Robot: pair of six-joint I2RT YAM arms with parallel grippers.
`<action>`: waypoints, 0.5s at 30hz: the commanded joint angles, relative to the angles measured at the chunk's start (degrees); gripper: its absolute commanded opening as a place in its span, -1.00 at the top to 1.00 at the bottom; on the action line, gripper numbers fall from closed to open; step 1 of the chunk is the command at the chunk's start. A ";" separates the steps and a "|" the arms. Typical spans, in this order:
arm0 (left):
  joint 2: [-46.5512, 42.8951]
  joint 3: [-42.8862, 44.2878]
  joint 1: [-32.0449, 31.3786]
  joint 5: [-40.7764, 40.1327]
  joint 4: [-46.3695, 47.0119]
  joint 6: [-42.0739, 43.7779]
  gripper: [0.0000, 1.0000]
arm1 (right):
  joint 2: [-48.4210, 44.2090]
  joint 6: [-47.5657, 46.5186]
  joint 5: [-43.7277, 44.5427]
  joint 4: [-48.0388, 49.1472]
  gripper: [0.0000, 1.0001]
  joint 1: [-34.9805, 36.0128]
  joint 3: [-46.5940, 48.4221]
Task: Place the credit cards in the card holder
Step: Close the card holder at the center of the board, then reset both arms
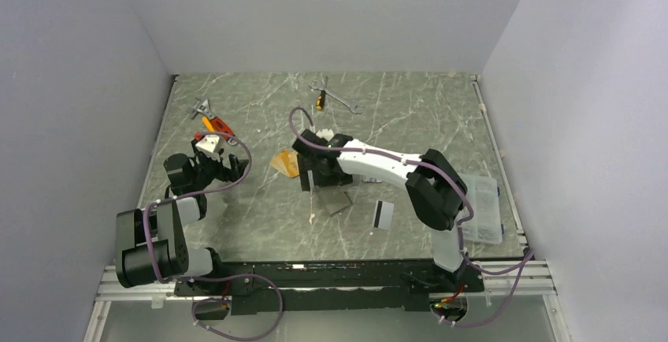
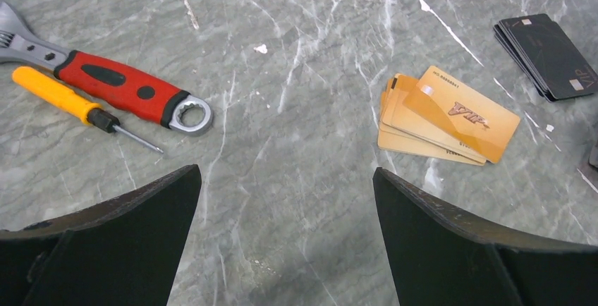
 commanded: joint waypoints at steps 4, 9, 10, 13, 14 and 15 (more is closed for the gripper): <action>-0.92 -0.93 -0.15 -0.43 11.98 -1.83 -0.99 | -12.56 -8.24 1.01 -3.16 -0.99 -6.73 11.14; -0.62 -0.19 -0.24 -0.53 11.20 -1.89 -0.99 | -25.67 -13.67 2.61 8.51 -0.99 -14.89 2.28; -0.35 0.62 -0.23 -0.69 10.10 -2.01 -0.99 | -29.44 -15.66 4.10 13.44 -0.99 -17.58 -3.19; 0.48 2.57 -0.10 0.50 6.78 -2.21 -0.99 | -40.45 -22.59 8.74 31.51 -0.99 -27.44 -23.90; 0.42 2.61 0.17 0.66 6.59 -2.48 -0.99 | -43.46 -25.80 12.68 40.03 -0.99 -29.70 -30.13; 0.29 2.45 0.23 -0.09 6.55 -2.28 -0.99 | -46.14 -29.20 17.69 44.74 -0.99 -31.30 -35.89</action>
